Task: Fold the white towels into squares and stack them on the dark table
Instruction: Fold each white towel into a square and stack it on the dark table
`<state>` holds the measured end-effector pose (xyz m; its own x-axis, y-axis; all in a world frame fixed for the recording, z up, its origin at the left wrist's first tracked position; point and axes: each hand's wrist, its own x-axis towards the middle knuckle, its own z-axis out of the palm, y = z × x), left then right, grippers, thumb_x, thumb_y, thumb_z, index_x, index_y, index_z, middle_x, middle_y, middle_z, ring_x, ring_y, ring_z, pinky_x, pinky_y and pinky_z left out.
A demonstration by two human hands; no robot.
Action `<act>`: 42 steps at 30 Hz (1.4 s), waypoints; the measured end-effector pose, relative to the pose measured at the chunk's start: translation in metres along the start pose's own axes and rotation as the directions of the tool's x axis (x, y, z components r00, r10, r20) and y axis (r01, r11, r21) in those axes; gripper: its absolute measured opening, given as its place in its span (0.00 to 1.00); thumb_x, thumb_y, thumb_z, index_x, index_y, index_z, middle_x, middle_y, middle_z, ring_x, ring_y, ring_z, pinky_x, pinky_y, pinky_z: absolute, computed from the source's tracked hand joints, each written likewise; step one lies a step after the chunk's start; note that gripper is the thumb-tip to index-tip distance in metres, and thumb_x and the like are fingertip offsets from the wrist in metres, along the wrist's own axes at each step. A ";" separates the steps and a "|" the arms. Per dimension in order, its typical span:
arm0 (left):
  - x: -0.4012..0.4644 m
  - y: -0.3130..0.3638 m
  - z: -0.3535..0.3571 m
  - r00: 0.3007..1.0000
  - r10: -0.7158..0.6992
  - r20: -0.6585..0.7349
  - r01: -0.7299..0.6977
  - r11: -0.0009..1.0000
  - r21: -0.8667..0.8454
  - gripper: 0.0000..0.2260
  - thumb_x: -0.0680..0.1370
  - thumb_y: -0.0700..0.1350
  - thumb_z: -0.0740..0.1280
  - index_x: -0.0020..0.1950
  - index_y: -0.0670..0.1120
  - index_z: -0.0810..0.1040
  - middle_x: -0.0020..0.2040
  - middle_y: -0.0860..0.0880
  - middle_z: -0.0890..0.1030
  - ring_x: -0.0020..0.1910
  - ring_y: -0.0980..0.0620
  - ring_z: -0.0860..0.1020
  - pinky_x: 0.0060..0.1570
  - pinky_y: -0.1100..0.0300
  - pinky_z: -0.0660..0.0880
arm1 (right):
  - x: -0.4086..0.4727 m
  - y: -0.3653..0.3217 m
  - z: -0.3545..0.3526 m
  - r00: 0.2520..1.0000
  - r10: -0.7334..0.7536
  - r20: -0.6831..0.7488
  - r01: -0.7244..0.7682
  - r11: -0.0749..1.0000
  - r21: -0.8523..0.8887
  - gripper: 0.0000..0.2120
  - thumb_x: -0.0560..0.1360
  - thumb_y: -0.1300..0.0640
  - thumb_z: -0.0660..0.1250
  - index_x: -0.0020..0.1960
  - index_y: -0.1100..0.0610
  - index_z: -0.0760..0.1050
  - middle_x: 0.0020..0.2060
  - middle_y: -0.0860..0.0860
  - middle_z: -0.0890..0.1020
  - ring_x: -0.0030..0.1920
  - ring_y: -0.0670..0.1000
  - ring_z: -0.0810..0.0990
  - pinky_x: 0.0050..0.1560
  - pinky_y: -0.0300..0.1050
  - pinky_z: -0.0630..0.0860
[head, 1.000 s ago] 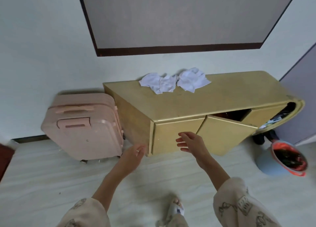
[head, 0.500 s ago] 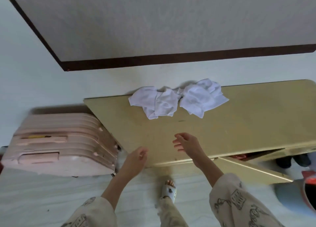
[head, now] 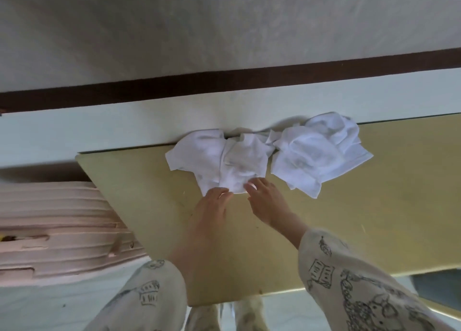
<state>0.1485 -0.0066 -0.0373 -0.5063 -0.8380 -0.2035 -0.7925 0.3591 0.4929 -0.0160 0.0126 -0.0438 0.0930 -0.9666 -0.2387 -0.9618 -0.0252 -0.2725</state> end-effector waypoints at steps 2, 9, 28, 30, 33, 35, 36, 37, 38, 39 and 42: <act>0.015 -0.009 0.012 0.994 0.103 0.018 -0.104 0.993 0.056 0.23 0.67 0.29 0.68 0.61 0.42 0.76 0.62 0.45 0.77 0.62 0.46 0.75 0.51 0.50 0.78 | 0.009 0.008 0.011 1.000 -0.010 0.000 0.010 0.990 -0.142 0.19 0.51 0.60 0.80 0.41 0.55 0.81 0.42 0.52 0.82 0.44 0.54 0.83 0.38 0.45 0.78; 0.030 -0.020 0.024 0.984 0.180 -0.001 -0.180 0.984 0.005 0.16 0.66 0.38 0.74 0.53 0.44 0.79 0.50 0.47 0.81 0.48 0.46 0.80 0.42 0.54 0.77 | 0.008 0.000 0.001 0.993 -0.090 -0.070 0.078 0.985 -0.156 0.10 0.59 0.61 0.75 0.37 0.55 0.76 0.36 0.50 0.80 0.45 0.53 0.80 0.44 0.47 0.76; 0.044 0.060 -0.187 0.913 0.189 -0.362 -0.318 0.884 -0.342 0.04 0.78 0.40 0.63 0.48 0.44 0.77 0.43 0.55 0.74 0.42 0.65 0.73 0.45 0.76 0.66 | -0.043 0.004 -0.178 0.936 0.136 -0.324 -0.181 0.977 -0.112 0.14 0.74 0.47 0.66 0.44 0.58 0.81 0.37 0.51 0.82 0.47 0.56 0.76 0.47 0.50 0.64; 0.039 0.068 -0.203 0.908 0.212 -0.360 -0.335 0.885 -0.323 0.04 0.78 0.42 0.64 0.48 0.43 0.77 0.44 0.51 0.75 0.42 0.59 0.73 0.44 0.71 0.66 | -0.054 0.004 -0.197 0.942 0.158 -0.296 -0.200 0.973 -0.118 0.15 0.75 0.45 0.64 0.51 0.57 0.79 0.46 0.52 0.82 0.55 0.55 0.73 0.54 0.50 0.62; 0.030 0.080 -0.221 0.917 0.195 -0.348 -0.299 0.912 -0.279 0.06 0.77 0.44 0.66 0.47 0.41 0.78 0.43 0.50 0.76 0.42 0.54 0.73 0.42 0.69 0.64 | -0.068 0.005 -0.220 0.960 0.134 -0.246 -0.184 0.964 -0.194 0.17 0.75 0.43 0.62 0.52 0.55 0.77 0.47 0.50 0.80 0.58 0.53 0.70 0.56 0.47 0.61; 0.021 0.087 -0.231 0.933 0.163 -0.322 -0.253 0.932 -0.261 0.07 0.76 0.47 0.67 0.44 0.43 0.77 0.38 0.52 0.75 0.39 0.55 0.72 0.37 0.69 0.64 | -0.078 0.006 -0.232 0.969 0.118 -0.219 -0.159 0.970 -0.183 0.17 0.75 0.43 0.63 0.51 0.56 0.77 0.44 0.50 0.78 0.58 0.51 0.70 0.57 0.46 0.60; 0.016 0.091 -0.235 0.941 0.139 -0.309 -0.224 0.940 -0.258 0.08 0.75 0.48 0.67 0.42 0.45 0.76 0.35 0.53 0.74 0.36 0.56 0.71 0.35 0.69 0.65 | -0.082 0.007 -0.238 0.971 0.121 -0.208 -0.151 0.979 -0.139 0.17 0.74 0.43 0.63 0.51 0.57 0.76 0.43 0.51 0.76 0.58 0.50 0.70 0.57 0.46 0.60; 0.010 0.095 -0.238 0.947 0.107 -0.302 -0.191 0.945 -0.265 0.08 0.75 0.49 0.67 0.41 0.46 0.75 0.33 0.54 0.73 0.33 0.57 0.70 0.33 0.69 0.64 | -0.086 0.008 -0.243 0.973 0.132 -0.189 -0.147 0.986 -0.073 0.17 0.74 0.44 0.64 0.50 0.58 0.76 0.44 0.51 0.75 0.55 0.50 0.70 0.57 0.45 0.61; 0.003 0.099 -0.240 0.951 0.069 -0.301 -0.157 0.947 -0.280 0.09 0.75 0.50 0.68 0.40 0.46 0.75 0.32 0.53 0.73 0.32 0.58 0.69 0.32 0.68 0.64 | -0.091 0.009 -0.249 0.976 0.143 -0.164 -0.146 0.989 -0.007 0.16 0.74 0.45 0.65 0.50 0.59 0.75 0.44 0.53 0.76 0.51 0.51 0.71 0.54 0.44 0.62; -0.003 0.102 -0.242 0.952 0.032 -0.304 -0.127 0.946 -0.298 0.09 0.75 0.50 0.68 0.39 0.46 0.75 0.32 0.52 0.73 0.31 0.57 0.69 0.32 0.67 0.64 | -0.097 0.010 -0.253 0.979 0.138 -0.147 -0.134 0.990 0.037 0.15 0.74 0.47 0.65 0.48 0.59 0.75 0.43 0.53 0.76 0.47 0.52 0.71 0.49 0.42 0.63; -0.021 0.111 -0.240 0.947 -0.011 -0.321 -0.086 0.955 -0.284 0.08 0.75 0.49 0.67 0.42 0.46 0.75 0.35 0.50 0.75 0.33 0.56 0.70 0.33 0.66 0.65 | -0.114 0.016 -0.259 0.987 0.124 -0.098 -0.113 0.987 0.117 0.12 0.74 0.52 0.65 0.35 0.53 0.66 0.33 0.49 0.72 0.38 0.51 0.69 0.35 0.38 0.60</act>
<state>0.1529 -0.0474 0.2243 -0.3618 -0.9293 0.0737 -0.6168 0.2979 0.7285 -0.1087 0.0567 0.2210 -0.0533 -0.9826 -0.1778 -0.9293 0.1140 -0.3514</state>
